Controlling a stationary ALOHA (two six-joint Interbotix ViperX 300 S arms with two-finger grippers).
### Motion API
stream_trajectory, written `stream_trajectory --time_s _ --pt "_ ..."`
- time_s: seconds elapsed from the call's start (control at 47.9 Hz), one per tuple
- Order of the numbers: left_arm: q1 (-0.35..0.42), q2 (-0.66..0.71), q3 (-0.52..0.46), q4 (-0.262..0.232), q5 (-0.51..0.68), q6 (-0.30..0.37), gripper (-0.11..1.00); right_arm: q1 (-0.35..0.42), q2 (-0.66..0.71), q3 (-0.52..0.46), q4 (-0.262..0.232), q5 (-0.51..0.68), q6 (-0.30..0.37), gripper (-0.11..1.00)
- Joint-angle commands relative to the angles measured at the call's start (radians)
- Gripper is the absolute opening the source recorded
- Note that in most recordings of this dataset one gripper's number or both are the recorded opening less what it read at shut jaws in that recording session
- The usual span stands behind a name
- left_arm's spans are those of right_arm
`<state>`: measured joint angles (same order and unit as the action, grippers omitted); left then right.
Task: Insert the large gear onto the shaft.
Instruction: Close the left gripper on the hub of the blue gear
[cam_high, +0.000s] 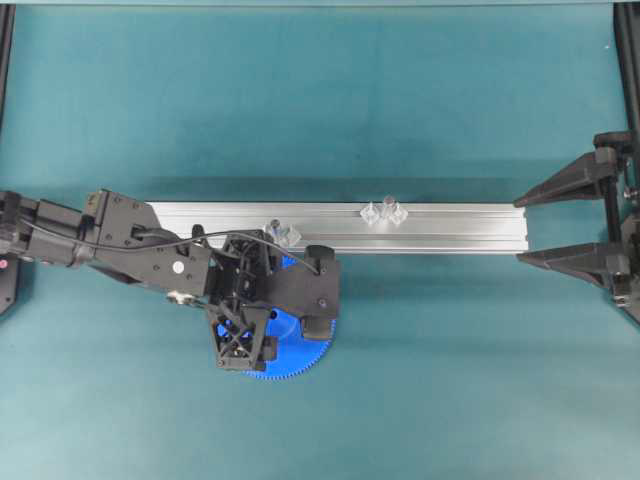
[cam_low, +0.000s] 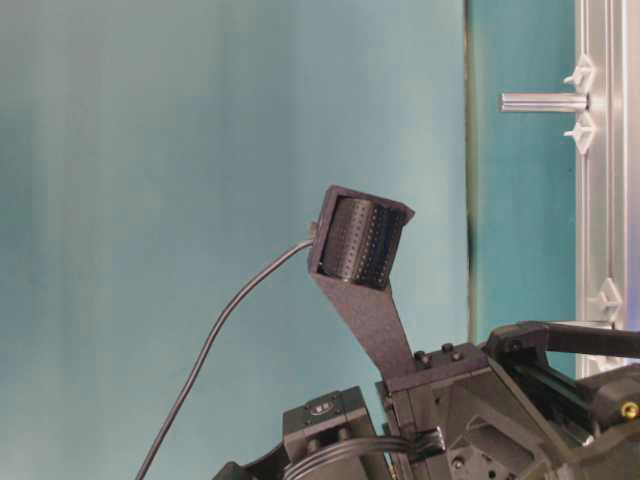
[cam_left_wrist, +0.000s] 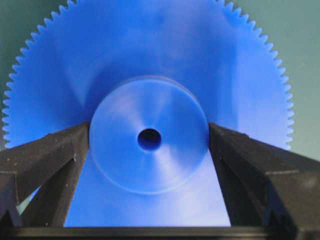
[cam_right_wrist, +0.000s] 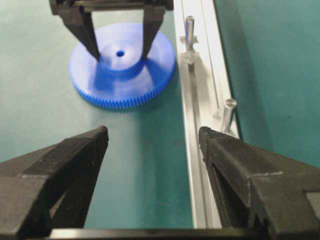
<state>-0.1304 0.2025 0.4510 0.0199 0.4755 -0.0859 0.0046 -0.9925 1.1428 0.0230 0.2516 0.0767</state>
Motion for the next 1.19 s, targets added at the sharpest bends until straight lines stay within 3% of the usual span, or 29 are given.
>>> stream_trajectory --time_s 0.0,0.293,0.46,0.773,1.17 --pt "-0.002 -0.002 -0.006 0.002 -0.003 -0.002 0.93 0.003 0.005 -0.005 0.002 -0.009 0.009 0.8" --pt "0.0 0.0 -0.005 0.002 -0.008 0.005 0.91 0.003 0.005 -0.002 0.003 -0.025 0.009 0.8" --pt "-0.002 -0.003 -0.003 0.002 -0.009 0.011 0.78 0.003 0.005 0.003 0.002 -0.031 0.009 0.8" --pt "-0.002 -0.017 -0.006 0.002 -0.064 0.011 0.78 0.003 0.005 0.006 0.003 -0.032 0.009 0.8" --pt "-0.003 -0.101 -0.015 0.002 -0.051 0.011 0.78 0.003 -0.021 0.017 0.003 -0.041 0.029 0.8"
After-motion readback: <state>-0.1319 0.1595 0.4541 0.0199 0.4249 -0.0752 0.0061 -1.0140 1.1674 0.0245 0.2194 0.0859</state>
